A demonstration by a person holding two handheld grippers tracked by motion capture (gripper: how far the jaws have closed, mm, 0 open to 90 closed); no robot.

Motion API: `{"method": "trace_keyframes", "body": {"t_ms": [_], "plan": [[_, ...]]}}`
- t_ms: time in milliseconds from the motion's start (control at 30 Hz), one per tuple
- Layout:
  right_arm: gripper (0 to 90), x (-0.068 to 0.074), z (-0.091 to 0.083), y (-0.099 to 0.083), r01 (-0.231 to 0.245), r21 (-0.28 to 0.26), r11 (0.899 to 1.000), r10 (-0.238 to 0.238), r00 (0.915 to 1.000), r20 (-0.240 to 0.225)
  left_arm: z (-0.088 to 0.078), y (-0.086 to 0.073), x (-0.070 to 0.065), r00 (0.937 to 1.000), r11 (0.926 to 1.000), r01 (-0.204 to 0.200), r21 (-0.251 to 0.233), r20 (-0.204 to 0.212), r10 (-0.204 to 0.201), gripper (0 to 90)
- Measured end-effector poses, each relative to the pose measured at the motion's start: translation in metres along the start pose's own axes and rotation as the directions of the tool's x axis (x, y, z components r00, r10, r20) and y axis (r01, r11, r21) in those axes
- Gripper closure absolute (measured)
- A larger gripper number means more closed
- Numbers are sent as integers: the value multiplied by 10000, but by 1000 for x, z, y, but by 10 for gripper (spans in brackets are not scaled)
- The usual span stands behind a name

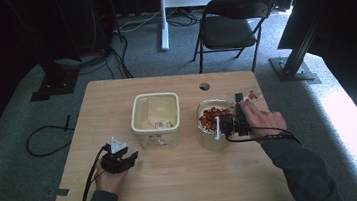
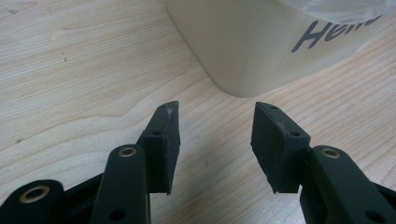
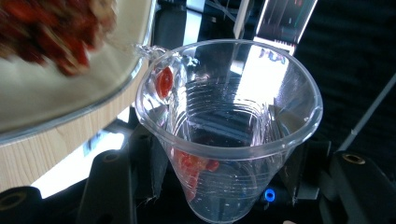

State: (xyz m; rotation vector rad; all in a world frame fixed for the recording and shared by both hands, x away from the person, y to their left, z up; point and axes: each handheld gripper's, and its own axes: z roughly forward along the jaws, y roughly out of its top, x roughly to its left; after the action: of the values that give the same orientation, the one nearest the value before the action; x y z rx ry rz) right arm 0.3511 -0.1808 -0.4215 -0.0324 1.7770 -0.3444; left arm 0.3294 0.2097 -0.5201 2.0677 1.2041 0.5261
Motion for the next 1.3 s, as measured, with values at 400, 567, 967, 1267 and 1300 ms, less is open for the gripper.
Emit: {"method": "trace_keyframes", "body": {"t_ms": [400,567,967,1267,1300], "plan": [[427,0,6,-5,6,402,9992,-17,9997,262,1,0,0,10000,10000,-29,74,-6,29,528],[431,-3,6,0,-28,264,9996,17,9992,409,0,0,-1,10000,10000,-36,-7,-22,36,528],[433,-5,0,4,-121,-147,9998,129,9987,499,1,-1,0,10000,10000,-41,88,-25,41,527],[435,-5,2,4,-457,-154,9988,463,9980,435,1,-1,0,10000,10000,-28,77,-17,28,528],[435,-2,1,5,-219,-252,9994,227,9993,305,1,-1,0,10000,9999,-47,101,-37,47,528]]}}
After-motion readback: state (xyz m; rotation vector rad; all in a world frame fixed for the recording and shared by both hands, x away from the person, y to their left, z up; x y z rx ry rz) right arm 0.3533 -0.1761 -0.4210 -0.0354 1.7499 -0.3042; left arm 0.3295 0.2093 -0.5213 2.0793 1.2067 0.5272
